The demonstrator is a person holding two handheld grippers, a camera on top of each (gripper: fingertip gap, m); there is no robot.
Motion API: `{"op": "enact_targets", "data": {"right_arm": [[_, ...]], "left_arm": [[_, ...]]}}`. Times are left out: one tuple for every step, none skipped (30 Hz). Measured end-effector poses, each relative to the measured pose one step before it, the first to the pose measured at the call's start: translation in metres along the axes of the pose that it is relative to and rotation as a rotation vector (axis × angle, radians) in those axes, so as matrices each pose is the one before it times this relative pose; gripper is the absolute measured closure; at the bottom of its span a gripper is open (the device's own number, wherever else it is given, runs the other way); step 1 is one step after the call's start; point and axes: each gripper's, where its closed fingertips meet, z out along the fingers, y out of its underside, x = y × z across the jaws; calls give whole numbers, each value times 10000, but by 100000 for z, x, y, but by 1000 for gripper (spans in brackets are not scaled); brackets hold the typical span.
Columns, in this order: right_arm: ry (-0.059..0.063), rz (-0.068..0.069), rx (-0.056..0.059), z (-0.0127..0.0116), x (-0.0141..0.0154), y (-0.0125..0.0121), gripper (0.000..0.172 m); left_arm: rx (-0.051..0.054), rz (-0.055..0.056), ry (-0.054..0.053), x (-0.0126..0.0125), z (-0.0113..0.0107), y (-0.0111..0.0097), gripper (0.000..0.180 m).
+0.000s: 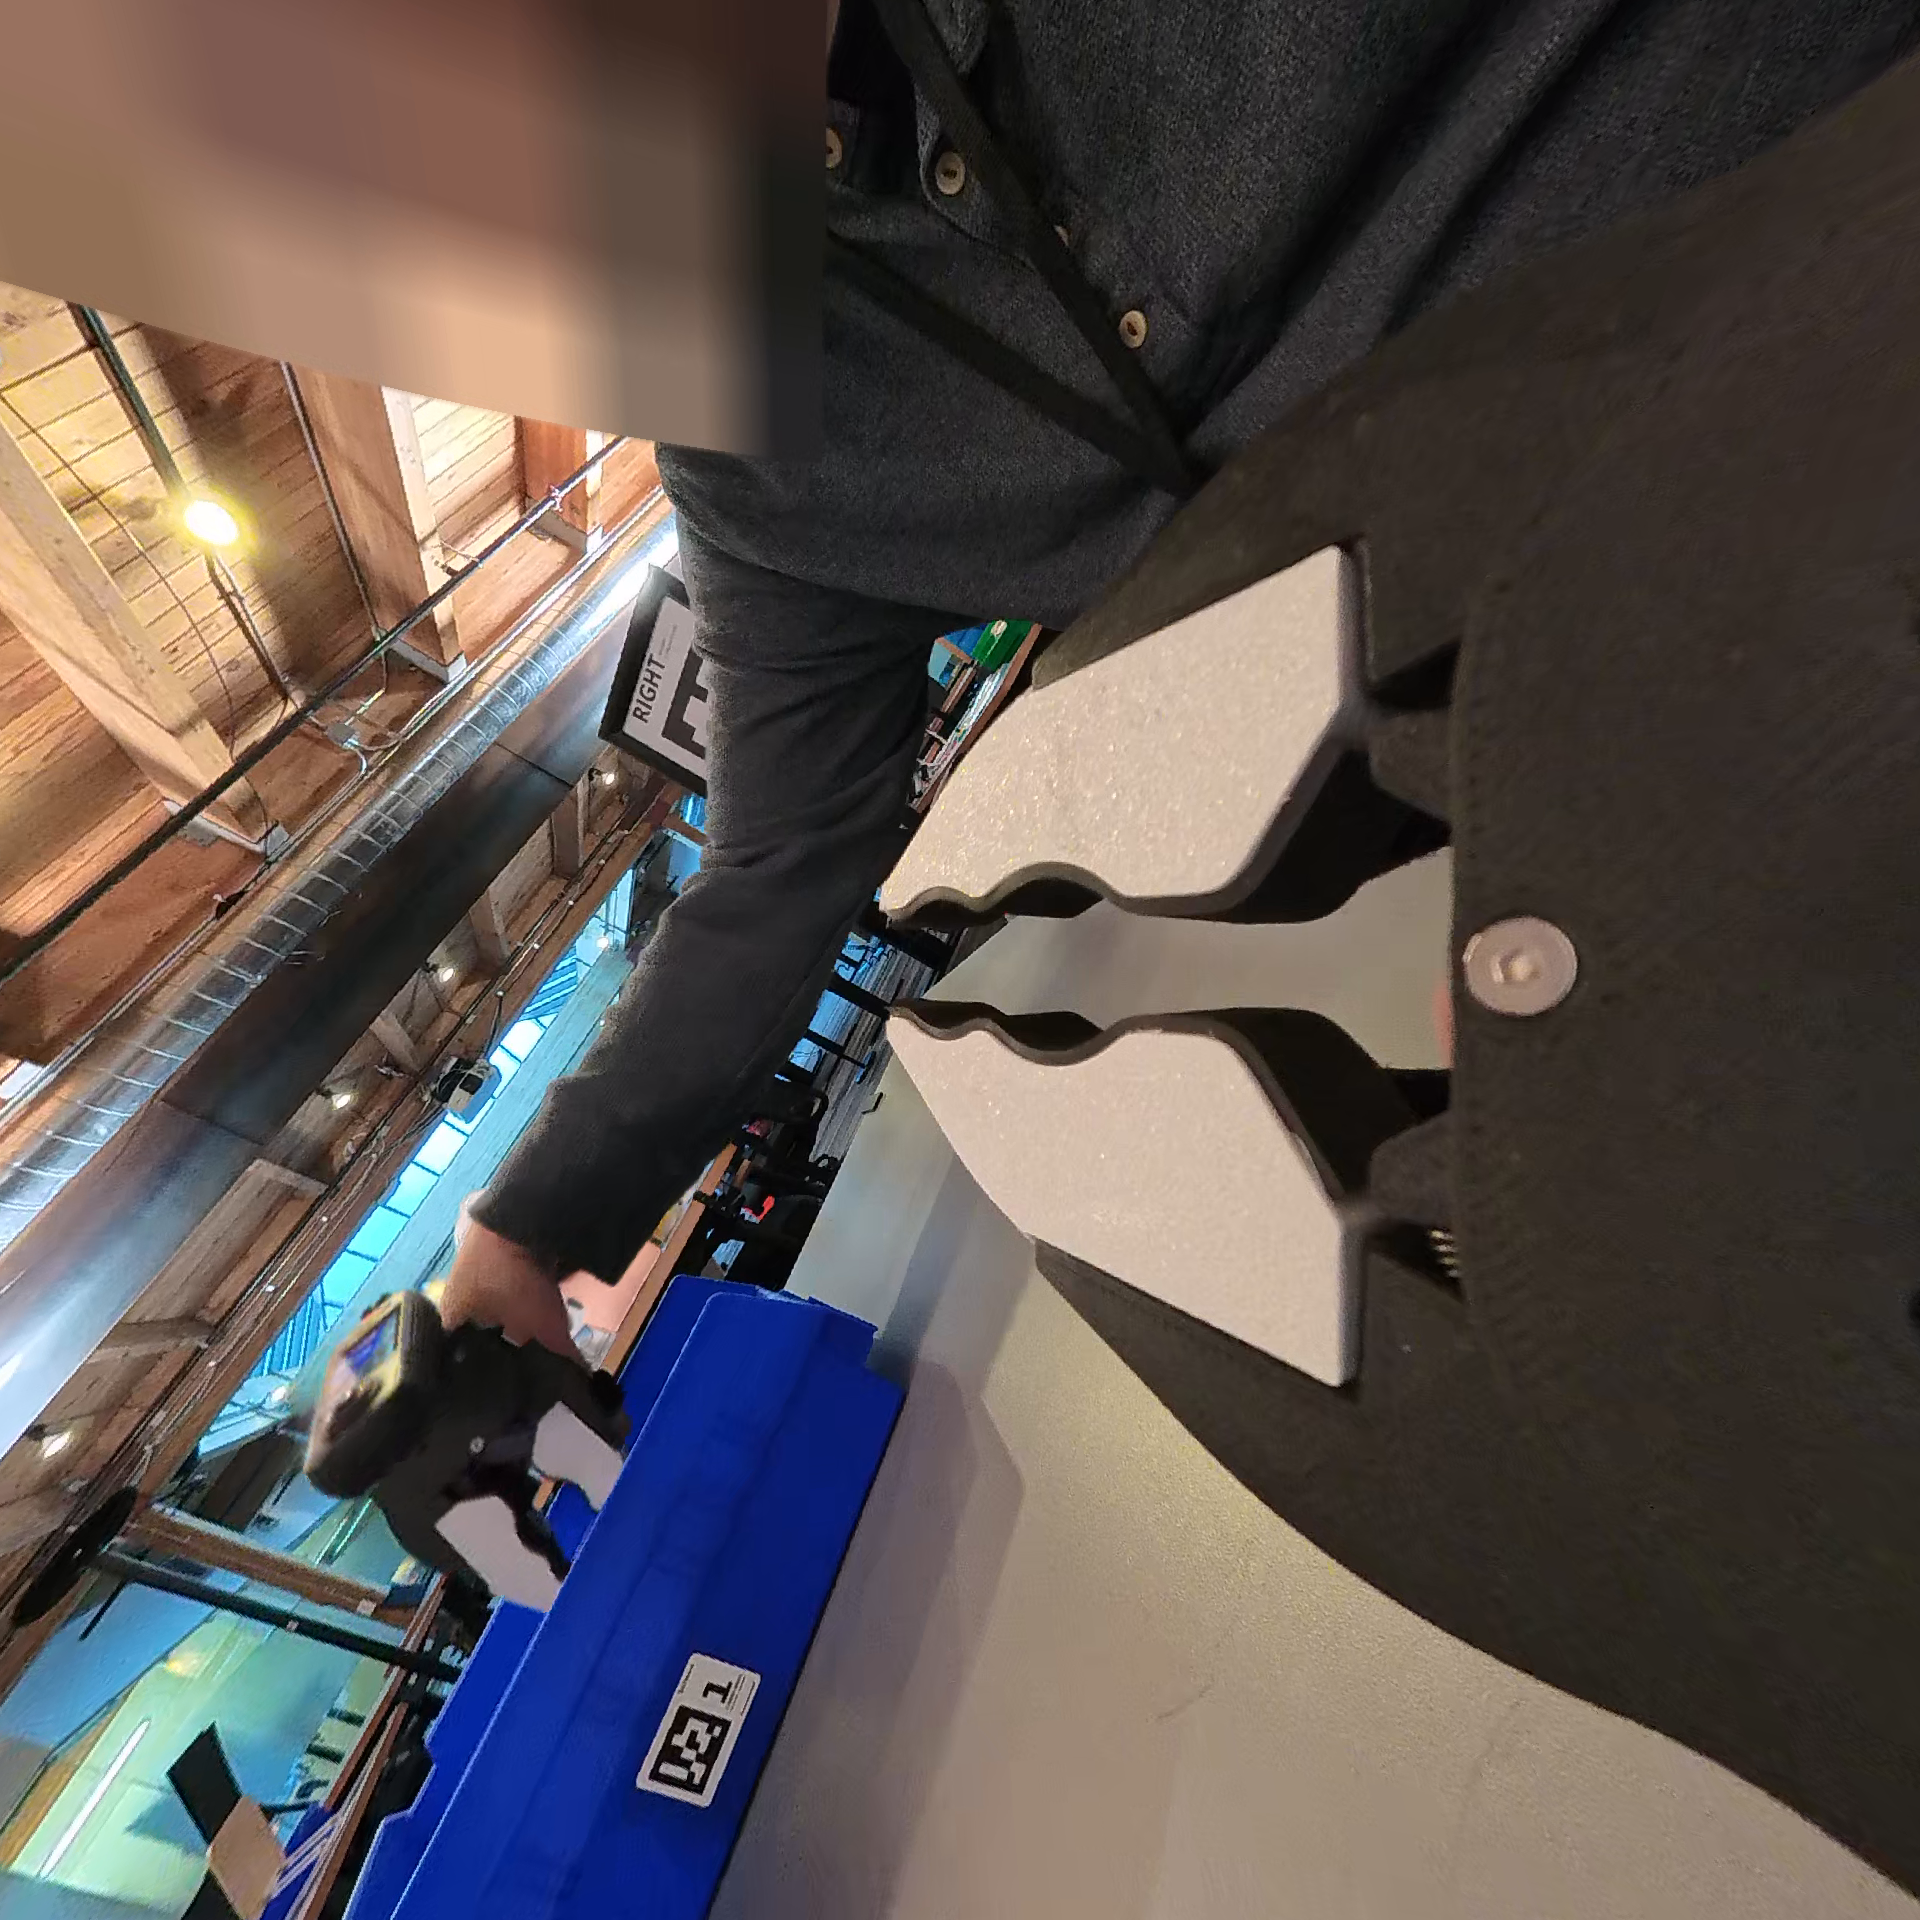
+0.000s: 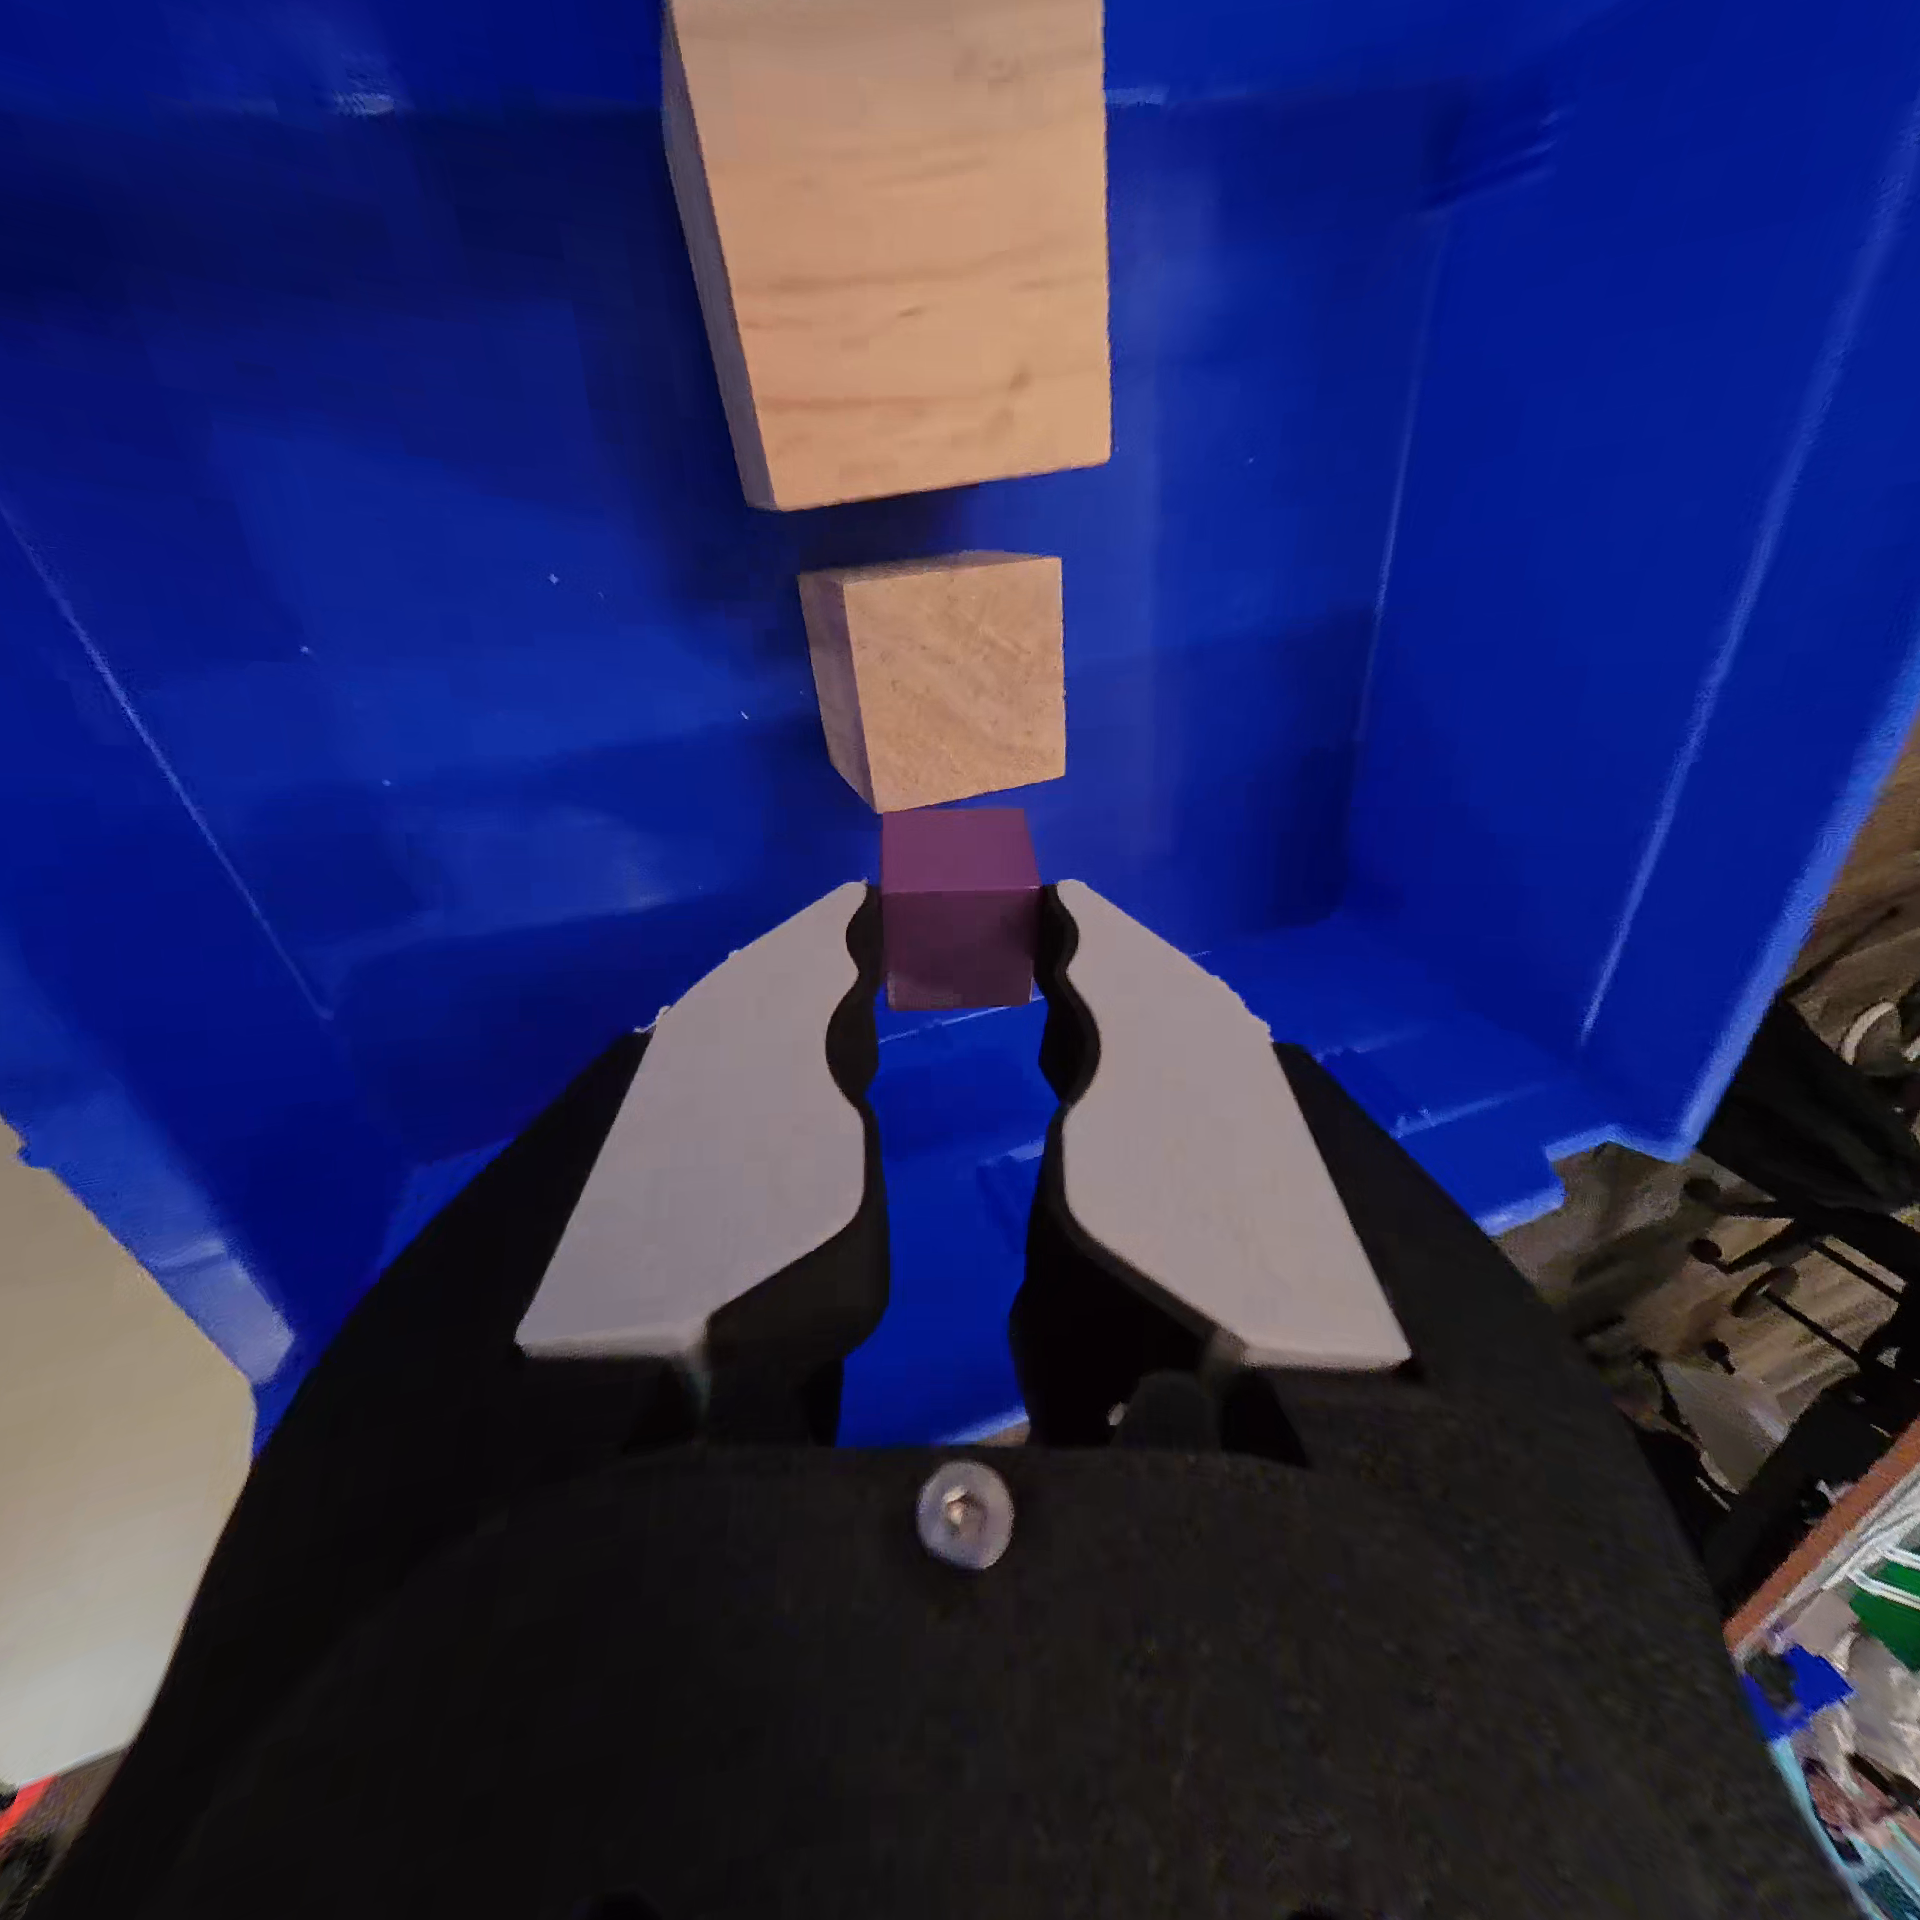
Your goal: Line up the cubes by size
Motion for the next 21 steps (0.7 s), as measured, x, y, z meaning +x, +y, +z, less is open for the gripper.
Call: {"op": "enact_targets", "data": {"right_arm": [[-200, -34, -382, 425, -28, 426, 144], [-183, 3, -318, 358, 6, 377, 144], [-129, -41, -102, 302, 65, 56, 144], [-159, -7, 43, 239, -21, -147, 144], [-170, -20, 2, 242, -51, -98, 144], [-57, -52, -107, 230, 106, 51, 144], [-75, -73, -161, 218, 49, 127, 144], [-162, -59, -143, 240, -110, 78, 144], [-157, -59, -62, 235, -138, -72, 144], [-67, -70, -90, 202, -18, -30, 144], [-83, -77, -182, 198, -82, 112, 144], [-55, -113, -264, 200, -57, 204, 144], [-54, -115, -161, 187, -76, 60, 144], [-82, -57, -12, 149, -63, -95, 144], [-128, 15, 58, 132, -99, -144, 144], [-42, -19, 70, 130, 14, -146, 144], [-8, -35, -12, 139, 40, -44, 144], [-41, -32, -108, 164, -5, 102, 144], [-35, -13, -135, 171, 22, 153, 144], [3, -3, -68, 99, 84, 64, 144], [-34, -7, -40, 36, 20, 31, 144]], "left_arm": [[10, 0, 19, 25, -12, -20, 168], [14, 10, 19, 27, -10, -20, 168], [0, -9, 17, 16, -11, 0, 168], [1, -7, 13, 8, 8, 6, 168], [5, 2, 17, 4, 7, -16, 168], [-2, -12, 18, 1, 10, 0, 168], [-3, -13, 11, 1, -2, 2, 168], [2, 6, 11, 18, 0, 3, 168], [-1, 6, 1, 19, -1, 3, 168], [-8, -4, 8, 0, 2, 17, 168], [-9, -3, 12, 16, 12, 19, 168], [-4, 6, 4, 15, -1, 2, 168], [1, 3, 2, 0, 1, -2, 168], [0, 1, 8, 10, 9, 4, 168], [-6, -2, 4, 7, 5, 12, 168], [-5, -5, 0, -6, 7, 5, 168], [0, 0, 6, 3, 6, 12, 168], [-5, 5, 4, 7, 0, -2, 168], [1, 12, -1, 8, -2, 8, 168], [-3, 3, 0, 2, 10, -1, 168], [-8, 0, -1, -2, 13, 18, 168]]}}
